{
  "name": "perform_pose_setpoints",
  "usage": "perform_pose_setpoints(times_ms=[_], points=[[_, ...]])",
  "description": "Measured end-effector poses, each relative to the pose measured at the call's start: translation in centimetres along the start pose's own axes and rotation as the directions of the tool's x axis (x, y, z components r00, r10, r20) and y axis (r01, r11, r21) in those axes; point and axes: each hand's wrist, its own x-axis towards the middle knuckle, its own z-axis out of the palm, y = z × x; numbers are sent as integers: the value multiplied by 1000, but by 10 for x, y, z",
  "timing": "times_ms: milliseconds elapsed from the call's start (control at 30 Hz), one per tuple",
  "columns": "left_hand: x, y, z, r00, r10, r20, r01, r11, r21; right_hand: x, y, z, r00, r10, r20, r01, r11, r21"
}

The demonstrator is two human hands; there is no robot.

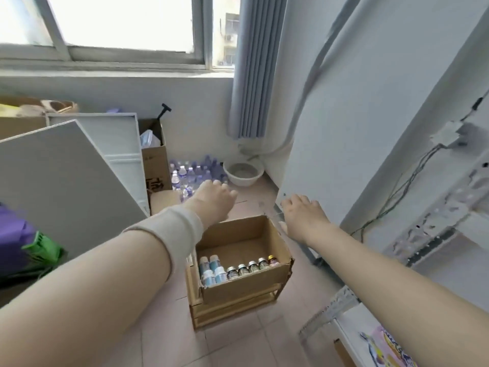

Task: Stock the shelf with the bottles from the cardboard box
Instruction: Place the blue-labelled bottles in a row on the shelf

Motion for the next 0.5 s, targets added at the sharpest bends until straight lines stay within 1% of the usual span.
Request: perform_pose_setpoints(times_ms=[100, 200, 267, 367, 500], points=[[40, -8, 57, 995, -15, 103, 23, 997, -76, 68, -15, 44, 994, -89, 59, 88, 996, 28], [85, -2, 125, 969, -22, 245, 61, 987, -151, 127, -29, 106, 971, -181, 159, 160, 978, 132], [109, 8, 172, 939, -29, 343, 114, 967, -228, 154, -38, 151, 931, -258, 258, 211, 957, 197], [131, 26, 235, 880, -7, 475, 176, 933, -313, 183, -48, 211, 845, -354, 401, 277, 931, 239], [149, 53, 299, 787, 57, 614, 236, 892, -385, 224, -62, 275, 777, -418, 471, 315, 906, 284]])
